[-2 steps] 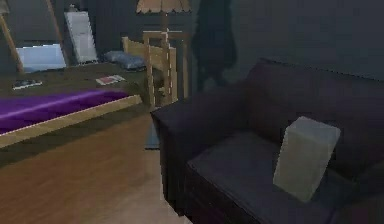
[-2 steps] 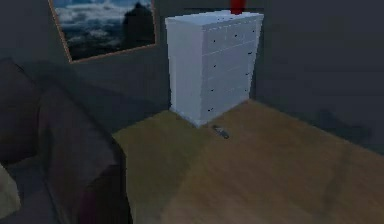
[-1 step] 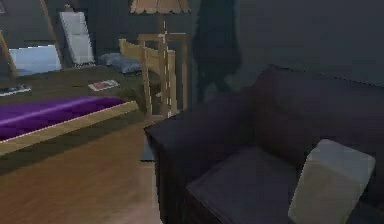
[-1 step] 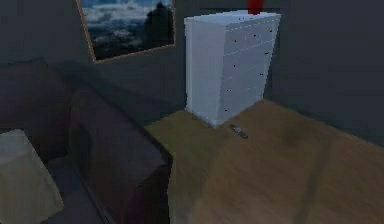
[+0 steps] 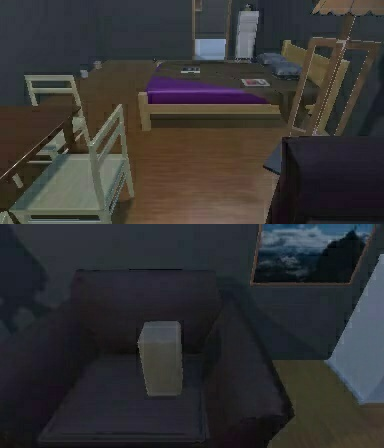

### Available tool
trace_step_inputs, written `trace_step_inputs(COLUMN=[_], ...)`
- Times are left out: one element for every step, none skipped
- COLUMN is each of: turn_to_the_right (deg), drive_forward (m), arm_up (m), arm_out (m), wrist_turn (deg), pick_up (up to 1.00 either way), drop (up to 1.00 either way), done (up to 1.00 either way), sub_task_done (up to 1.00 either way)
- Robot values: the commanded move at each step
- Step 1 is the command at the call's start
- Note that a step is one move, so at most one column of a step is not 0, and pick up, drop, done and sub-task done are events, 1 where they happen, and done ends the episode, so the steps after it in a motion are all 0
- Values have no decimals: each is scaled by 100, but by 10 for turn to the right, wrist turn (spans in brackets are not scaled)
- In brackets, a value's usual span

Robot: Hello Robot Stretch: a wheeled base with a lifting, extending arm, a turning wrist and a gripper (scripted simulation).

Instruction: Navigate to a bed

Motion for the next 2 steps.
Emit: trace_step_inputs(turn_to_the_right=[0,0], drive_forward=[100,35], arm_up=[0,0], arm_out=[0,0], wrist_turn=[0,0], pick_up=[0,0], drop=[0,0], done=[0,0], sub_task_done=[0,0])
